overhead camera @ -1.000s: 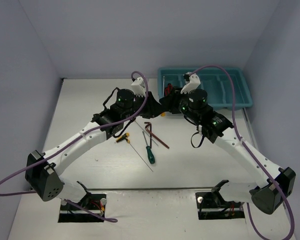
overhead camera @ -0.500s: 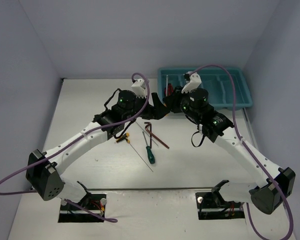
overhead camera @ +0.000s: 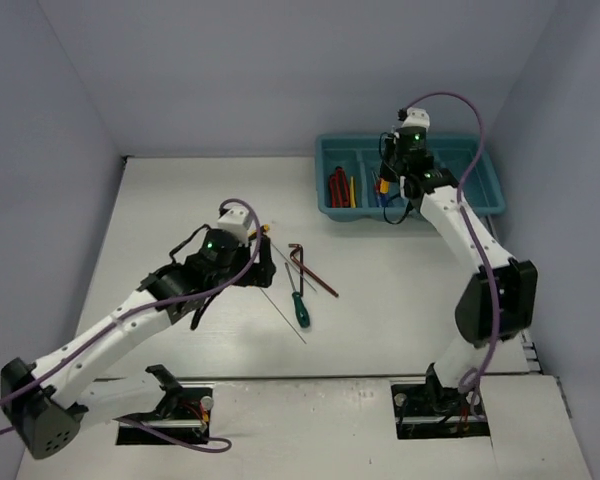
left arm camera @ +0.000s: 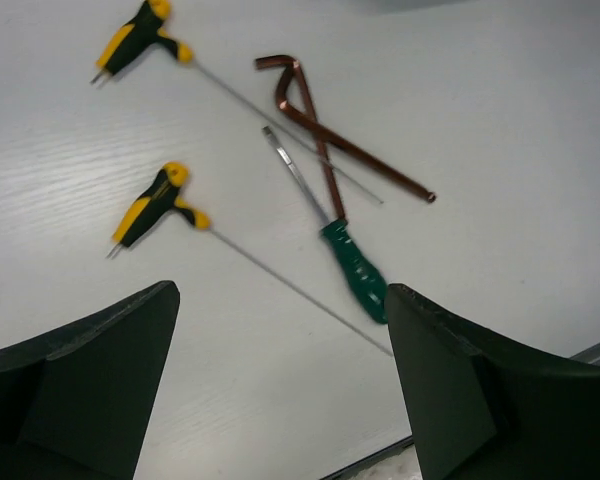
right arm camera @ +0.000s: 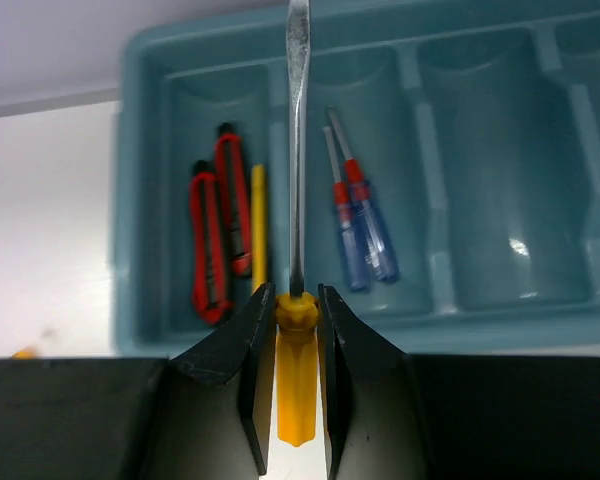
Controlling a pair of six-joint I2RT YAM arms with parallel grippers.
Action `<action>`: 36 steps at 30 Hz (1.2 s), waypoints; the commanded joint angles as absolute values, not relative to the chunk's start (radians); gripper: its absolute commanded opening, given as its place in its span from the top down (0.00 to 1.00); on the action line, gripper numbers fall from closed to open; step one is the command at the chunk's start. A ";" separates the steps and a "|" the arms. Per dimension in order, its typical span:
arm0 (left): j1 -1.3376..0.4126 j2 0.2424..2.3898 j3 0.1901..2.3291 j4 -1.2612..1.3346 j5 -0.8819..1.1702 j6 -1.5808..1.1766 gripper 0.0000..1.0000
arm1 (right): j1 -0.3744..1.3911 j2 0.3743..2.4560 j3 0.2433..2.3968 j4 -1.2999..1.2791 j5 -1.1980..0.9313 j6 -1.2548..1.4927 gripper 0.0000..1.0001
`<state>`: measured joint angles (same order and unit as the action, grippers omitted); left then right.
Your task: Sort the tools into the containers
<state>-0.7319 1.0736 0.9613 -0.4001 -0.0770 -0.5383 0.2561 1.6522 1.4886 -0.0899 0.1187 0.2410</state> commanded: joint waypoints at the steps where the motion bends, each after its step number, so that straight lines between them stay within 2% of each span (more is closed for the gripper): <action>1: -0.724 0.876 0.884 -0.523 -0.228 -0.516 0.17 | 0.215 1.818 1.634 -0.077 0.200 0.144 1.00; 6: -0.721 0.673 0.796 -0.605 -0.311 -0.552 0.13 | 0.184 2.012 1.752 -0.081 0.217 0.137 0.98; 12: -0.719 0.536 0.694 -0.642 -0.381 -0.583 0.12 | 0.178 2.157 1.849 -0.104 0.200 0.158 0.77; 15: -0.721 0.503 0.664 -0.639 -0.393 -0.614 0.11 | 0.177 2.198 1.895 -0.127 0.200 0.156 0.62; 18: -0.721 0.518 0.669 -0.641 -0.394 -0.608 0.11 | 0.176 2.203 1.926 -0.153 0.188 0.158 0.57; 23: -0.721 0.557 0.696 -0.637 -0.370 -0.587 0.11 | 0.202 2.085 1.908 -0.175 0.176 0.138 0.52; 26: -0.719 0.569 0.696 -0.615 -0.343 -0.572 0.08 | 0.237 1.960 1.820 -0.175 0.166 0.121 0.49; 30: -0.721 0.589 0.697 -0.591 -0.292 -0.550 0.07 | 0.356 1.735 1.658 -0.173 0.164 0.110 0.44; 36: -0.720 0.621 0.736 -0.593 -0.249 -0.482 0.03 | 0.616 1.551 1.360 -0.172 0.181 0.207 0.33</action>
<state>-0.7242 0.5921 0.6562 -0.6469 -0.2804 -0.5470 0.4805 1.6530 1.5067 -0.1748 0.1671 0.1398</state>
